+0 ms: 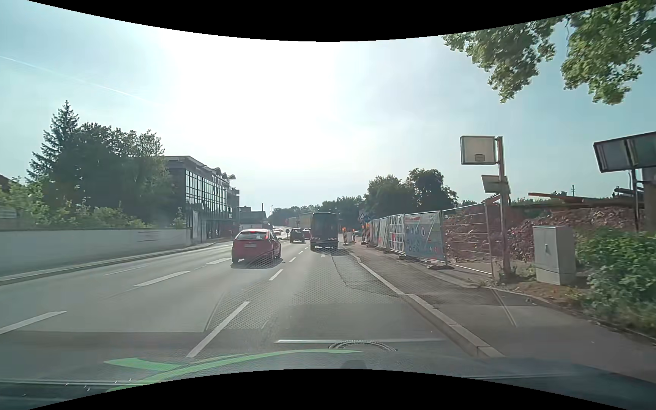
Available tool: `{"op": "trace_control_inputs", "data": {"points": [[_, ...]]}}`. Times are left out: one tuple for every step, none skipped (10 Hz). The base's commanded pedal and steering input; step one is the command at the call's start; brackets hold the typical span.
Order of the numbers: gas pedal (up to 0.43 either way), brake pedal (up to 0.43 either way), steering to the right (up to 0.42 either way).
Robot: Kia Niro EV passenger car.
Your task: Follow the waypoints while adhering to traffic rules and regulations
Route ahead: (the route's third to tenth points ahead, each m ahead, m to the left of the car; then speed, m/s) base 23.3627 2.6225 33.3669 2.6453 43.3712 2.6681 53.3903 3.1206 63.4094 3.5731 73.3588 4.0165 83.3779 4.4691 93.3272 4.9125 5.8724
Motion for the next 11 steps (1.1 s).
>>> {"op": "trace_control_inputs", "data": {"points": [[0.067,0.000,-0.004],[0.079,0.000,-0.005],[0.079,0.000,-0.005],[0.079,0.000,-0.005],[0.087,0.000,-0.005],[0.087,0.000,-0.005],[0.098,0.000,-0.005],[0.098,0.000,-0.005],[0.098,0.000,-0.006],[0.098,0.000,-0.005],[0.098,0.000,-0.006]]}}
